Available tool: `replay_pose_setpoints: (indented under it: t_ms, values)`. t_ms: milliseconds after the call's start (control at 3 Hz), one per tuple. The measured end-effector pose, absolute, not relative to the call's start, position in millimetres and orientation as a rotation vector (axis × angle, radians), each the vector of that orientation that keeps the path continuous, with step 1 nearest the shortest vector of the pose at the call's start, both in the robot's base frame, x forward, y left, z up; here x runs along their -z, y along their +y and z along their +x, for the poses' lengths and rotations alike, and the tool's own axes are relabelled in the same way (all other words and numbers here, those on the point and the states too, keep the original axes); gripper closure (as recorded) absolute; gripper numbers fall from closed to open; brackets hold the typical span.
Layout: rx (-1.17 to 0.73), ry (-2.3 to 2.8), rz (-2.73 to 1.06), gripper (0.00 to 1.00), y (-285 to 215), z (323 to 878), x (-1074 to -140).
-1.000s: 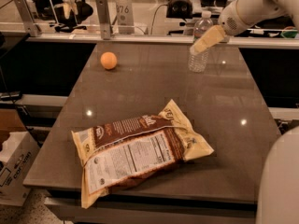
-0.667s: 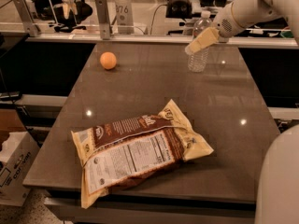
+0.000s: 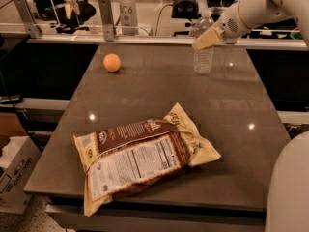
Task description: Move water bottle near orange
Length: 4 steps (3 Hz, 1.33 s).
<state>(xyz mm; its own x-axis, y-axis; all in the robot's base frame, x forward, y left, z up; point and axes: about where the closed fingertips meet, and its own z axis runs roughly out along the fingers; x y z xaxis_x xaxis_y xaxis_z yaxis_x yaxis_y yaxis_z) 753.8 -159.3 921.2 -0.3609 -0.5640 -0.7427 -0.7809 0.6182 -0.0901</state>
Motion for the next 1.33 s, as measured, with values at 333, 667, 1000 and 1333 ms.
replay_pose_setpoints:
  t_ms: [333,667,1000,1333]
  values:
    - [-0.400,2.037,-1.076,0.87,-139.3,753.7,-935.3]
    - [-0.474,1.986,-1.122,1.00,-103.8,749.8,-955.8]
    - [-0.574,1.943,-1.159,1.00,-60.7,742.3,-966.8]
    - [-0.625,1.900,-1.194,1.00,-20.7,730.3,-975.1]
